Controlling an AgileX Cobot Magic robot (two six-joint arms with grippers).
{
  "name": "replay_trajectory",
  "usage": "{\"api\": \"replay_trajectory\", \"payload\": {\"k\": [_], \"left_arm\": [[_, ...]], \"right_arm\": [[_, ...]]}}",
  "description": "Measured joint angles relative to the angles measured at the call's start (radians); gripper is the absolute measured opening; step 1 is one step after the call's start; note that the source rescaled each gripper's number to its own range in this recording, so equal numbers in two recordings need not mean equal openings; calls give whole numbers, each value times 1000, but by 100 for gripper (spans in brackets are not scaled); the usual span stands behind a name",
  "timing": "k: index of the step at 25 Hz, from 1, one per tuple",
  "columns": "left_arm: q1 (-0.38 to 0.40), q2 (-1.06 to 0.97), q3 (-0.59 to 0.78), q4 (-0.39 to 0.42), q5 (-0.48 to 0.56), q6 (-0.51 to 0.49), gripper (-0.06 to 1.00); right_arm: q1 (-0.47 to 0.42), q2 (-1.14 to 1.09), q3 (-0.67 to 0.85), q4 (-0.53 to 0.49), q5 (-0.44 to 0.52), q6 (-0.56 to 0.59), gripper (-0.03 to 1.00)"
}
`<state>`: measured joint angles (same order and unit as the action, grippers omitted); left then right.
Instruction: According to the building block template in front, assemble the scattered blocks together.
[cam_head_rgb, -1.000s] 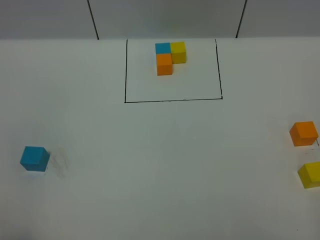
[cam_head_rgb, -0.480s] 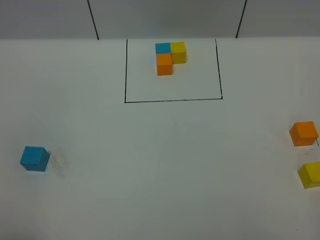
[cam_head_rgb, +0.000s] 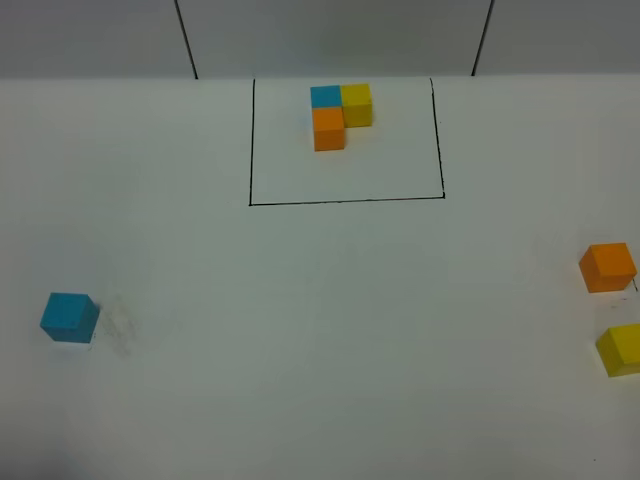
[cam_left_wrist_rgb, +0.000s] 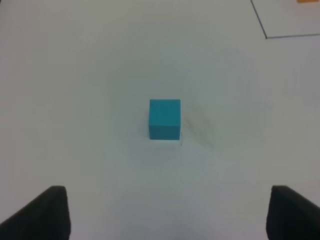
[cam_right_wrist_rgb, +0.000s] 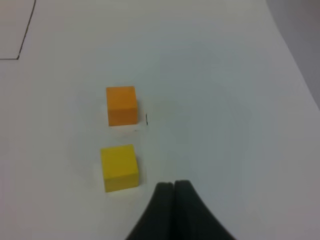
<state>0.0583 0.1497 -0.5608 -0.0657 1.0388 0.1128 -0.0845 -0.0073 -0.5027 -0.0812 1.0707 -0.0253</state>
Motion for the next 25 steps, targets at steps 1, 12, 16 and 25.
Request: {"api": "replay_trajectory", "payload": {"k": [1,12,16,25], "left_arm": [[0,38,-9,0,-4,0,94],[0,478,-69,-20,-192,-2,92],[0,647,-69,-53,-243,-12,92],[0,968,-69,-77,-385,-19,92]], "right_arm": [[0,0,0,0,0,0,0],[0,0,0,0,-1,0,0],[0,0,0,0,-1,0,0],[0,0,0,0,-1,0,0]]}}
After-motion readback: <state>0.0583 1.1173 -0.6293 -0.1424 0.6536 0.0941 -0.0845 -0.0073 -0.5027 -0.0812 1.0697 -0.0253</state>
